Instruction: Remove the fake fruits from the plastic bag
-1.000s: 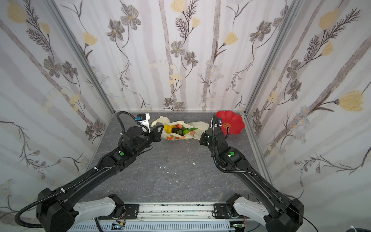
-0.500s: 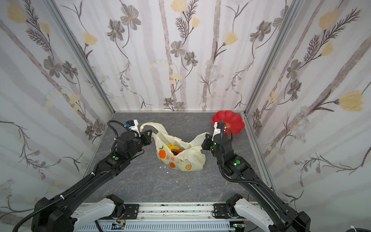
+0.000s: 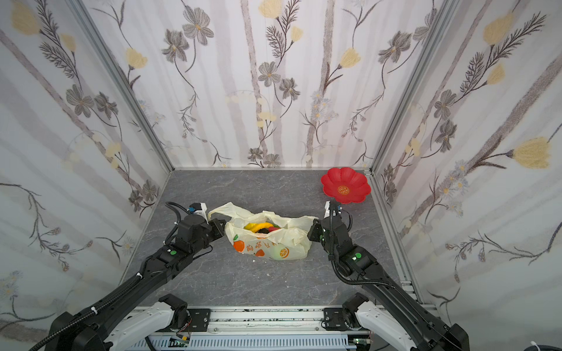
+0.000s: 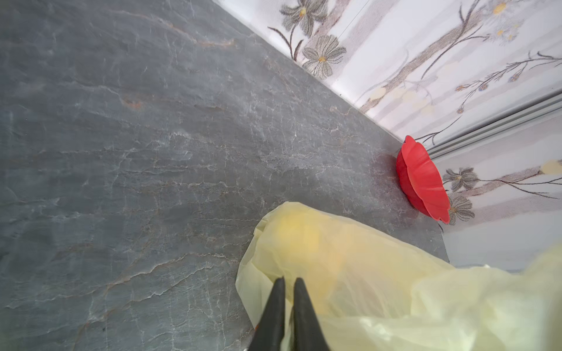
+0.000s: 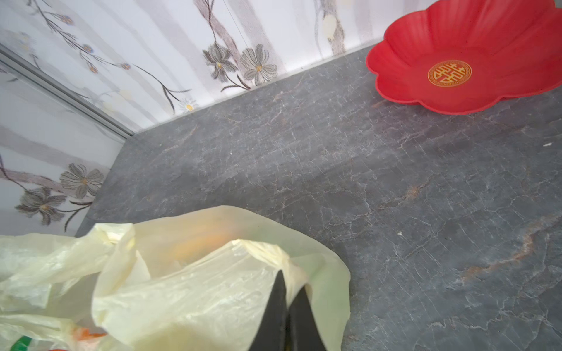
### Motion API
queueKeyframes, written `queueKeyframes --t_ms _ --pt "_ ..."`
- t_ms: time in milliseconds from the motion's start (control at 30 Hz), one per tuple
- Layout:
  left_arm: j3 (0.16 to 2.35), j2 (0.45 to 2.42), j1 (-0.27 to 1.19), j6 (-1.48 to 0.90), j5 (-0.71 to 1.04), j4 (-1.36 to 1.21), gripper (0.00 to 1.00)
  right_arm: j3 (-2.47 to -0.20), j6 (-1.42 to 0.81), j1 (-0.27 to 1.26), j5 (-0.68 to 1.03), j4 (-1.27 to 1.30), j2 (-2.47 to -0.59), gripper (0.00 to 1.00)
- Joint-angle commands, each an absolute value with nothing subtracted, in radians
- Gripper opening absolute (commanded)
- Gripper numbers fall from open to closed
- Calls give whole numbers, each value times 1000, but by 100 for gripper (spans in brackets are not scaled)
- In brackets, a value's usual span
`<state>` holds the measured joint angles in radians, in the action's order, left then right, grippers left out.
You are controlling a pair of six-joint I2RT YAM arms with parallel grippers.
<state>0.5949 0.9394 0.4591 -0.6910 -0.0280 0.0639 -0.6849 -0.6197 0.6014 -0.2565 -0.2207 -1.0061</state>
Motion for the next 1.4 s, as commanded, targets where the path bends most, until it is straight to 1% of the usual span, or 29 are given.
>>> queueKeyframes --t_ms 0,133,300,433,533,667,733,833,900,1033,1167,1267,1367 --pt "649 870 472 -660 -135 242 29 -703 -618 607 -245 -197 -999 0" --pt "728 801 492 -642 -185 416 44 -698 -612 611 -217 -181 -997 0" --pt "841 791 570 -619 -184 609 58 -722 -600 612 -197 -184 -992 0" --pt "913 790 659 -634 -207 772 64 -734 -596 611 -189 -173 -992 0" --pt "933 750 736 -681 -216 862 64 -730 -598 611 -182 -163 -996 0" --pt "934 724 860 -745 -190 905 63 -726 -601 612 -179 -161 -1003 0" --pt "941 741 935 -766 -201 891 62 -726 -601 612 -178 -160 -1002 0" --pt "976 802 1054 -780 -285 828 61 -725 -603 612 -176 -159 -996 0" --pt "997 850 1094 -767 -317 761 60 -722 -605 612 -175 -162 -988 0" --pt "1010 969 1097 -762 -383 634 61 -700 -614 615 -172 -154 -965 0" --pt "1093 1169 1098 -756 -477 644 60 -679 -624 615 -162 -145 -950 0" --pt "1131 1252 1093 -749 -562 663 60 -670 -626 617 -156 -144 -938 0" --pt "1150 1309 1063 -732 -602 699 60 -664 -621 617 -161 -151 -922 0"
